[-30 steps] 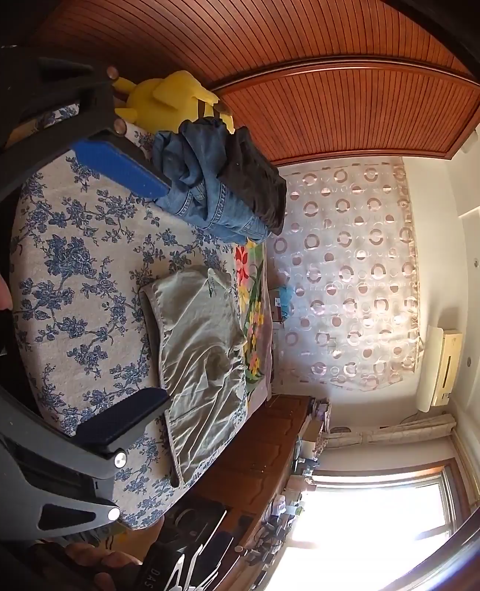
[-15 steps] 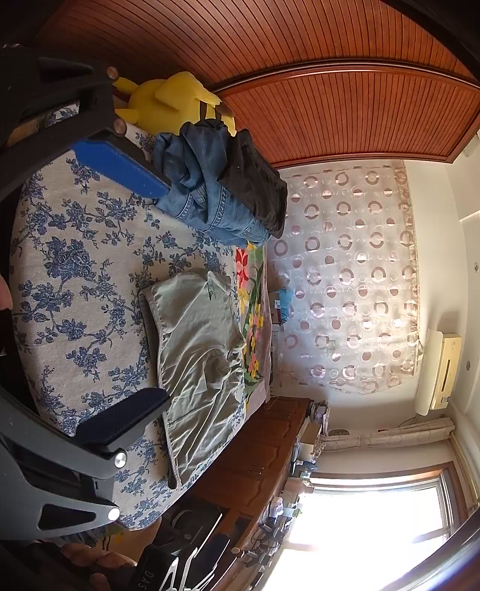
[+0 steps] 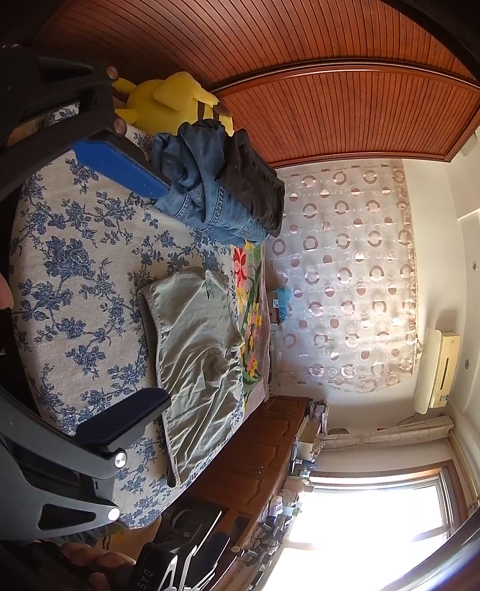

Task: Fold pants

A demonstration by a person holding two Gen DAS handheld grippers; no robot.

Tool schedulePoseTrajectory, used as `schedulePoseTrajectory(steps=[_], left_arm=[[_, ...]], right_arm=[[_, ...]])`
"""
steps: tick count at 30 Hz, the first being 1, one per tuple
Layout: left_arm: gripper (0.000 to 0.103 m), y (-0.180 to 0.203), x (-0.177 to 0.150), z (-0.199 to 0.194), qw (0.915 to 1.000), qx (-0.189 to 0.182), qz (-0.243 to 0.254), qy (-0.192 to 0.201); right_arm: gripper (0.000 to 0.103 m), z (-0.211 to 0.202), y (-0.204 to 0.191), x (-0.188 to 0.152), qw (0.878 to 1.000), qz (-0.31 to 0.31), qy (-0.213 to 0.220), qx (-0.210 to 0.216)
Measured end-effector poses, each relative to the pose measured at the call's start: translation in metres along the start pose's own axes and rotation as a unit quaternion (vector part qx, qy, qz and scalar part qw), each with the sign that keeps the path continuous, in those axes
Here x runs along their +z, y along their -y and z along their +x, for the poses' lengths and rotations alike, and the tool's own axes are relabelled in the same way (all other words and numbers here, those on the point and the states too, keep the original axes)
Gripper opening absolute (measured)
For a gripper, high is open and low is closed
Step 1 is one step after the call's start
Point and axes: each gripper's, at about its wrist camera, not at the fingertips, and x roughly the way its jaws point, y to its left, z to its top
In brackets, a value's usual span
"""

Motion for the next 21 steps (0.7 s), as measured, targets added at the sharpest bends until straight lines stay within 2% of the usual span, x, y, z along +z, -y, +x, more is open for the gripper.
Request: schedulePoseTrajectory(steps=[21], left_arm=[[0.103,0.0030,0.0022,-0.0015,1.0000,0.000,0.000,0.002]], right_arm=[[0.103,-0.0003,-0.0005,-0.0001,1.000,-0.001,0.000,0.000]])
